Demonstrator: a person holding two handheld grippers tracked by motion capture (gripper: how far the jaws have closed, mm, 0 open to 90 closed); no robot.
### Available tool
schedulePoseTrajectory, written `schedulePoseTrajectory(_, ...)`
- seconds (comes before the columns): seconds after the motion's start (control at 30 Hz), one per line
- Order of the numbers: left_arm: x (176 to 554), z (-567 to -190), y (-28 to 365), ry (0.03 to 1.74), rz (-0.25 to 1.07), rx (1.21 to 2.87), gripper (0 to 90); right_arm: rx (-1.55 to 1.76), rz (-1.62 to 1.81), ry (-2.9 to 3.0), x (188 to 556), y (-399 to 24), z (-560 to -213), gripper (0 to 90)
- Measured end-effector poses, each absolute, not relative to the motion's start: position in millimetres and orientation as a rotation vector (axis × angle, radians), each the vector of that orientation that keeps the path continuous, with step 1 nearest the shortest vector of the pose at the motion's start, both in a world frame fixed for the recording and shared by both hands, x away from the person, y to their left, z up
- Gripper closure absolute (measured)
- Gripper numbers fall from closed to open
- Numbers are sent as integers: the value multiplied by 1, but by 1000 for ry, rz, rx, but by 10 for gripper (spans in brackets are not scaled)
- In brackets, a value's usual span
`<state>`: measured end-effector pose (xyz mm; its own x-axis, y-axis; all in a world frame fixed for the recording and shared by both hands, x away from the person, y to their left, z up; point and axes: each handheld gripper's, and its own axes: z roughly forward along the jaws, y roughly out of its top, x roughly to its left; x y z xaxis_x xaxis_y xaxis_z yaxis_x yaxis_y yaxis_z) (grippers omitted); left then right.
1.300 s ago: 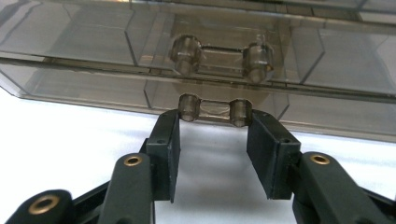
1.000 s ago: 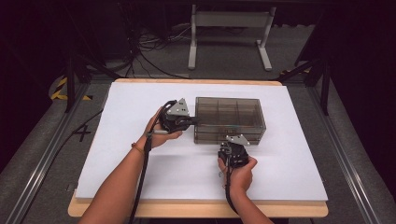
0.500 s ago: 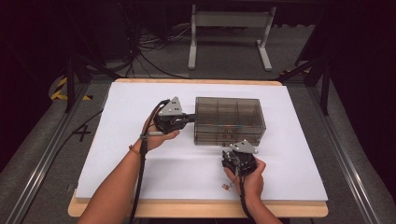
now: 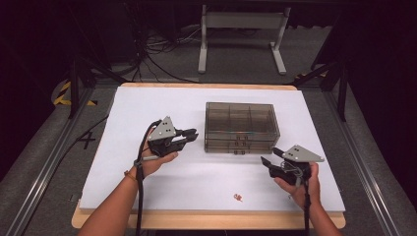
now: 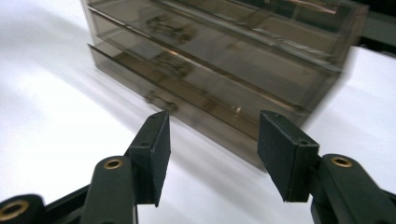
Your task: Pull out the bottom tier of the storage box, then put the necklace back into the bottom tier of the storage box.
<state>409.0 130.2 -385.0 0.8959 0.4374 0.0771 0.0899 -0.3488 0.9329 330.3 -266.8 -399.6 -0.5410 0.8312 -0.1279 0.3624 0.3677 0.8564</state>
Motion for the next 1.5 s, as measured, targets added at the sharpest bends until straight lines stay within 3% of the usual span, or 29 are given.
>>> schedulePoseTrajectory(0.33,401,-406,123,396,366,1960,637,1025,1171,1993,334,-306,-403,434)
schedulePoseTrajectory(0.37,401,-409,123,404,373,1965,544,1004,1181,1992,335,-312,-403,447)
schedulePoseTrajectory(0.43,400,-410,122,409,373,1959,531,1006,1199,1987,336,-315,-404,450)
schedulePoseTrajectory(0.5,399,-412,121,412,382,1960,437,1024,1233,1971,339,-323,-406,444)
schedulePoseTrajectory(0.63,401,-418,116,408,355,1975,380,1037,1295,1989,343,-330,-410,420)
schedulePoseTrajectory(1.13,407,-437,89,367,284,2095,311,940,1193,2177,357,-297,-431,384)
schedulePoseTrajectory(1.5,413,-443,82,356,270,2146,373,958,1108,2180,364,-292,-436,399)
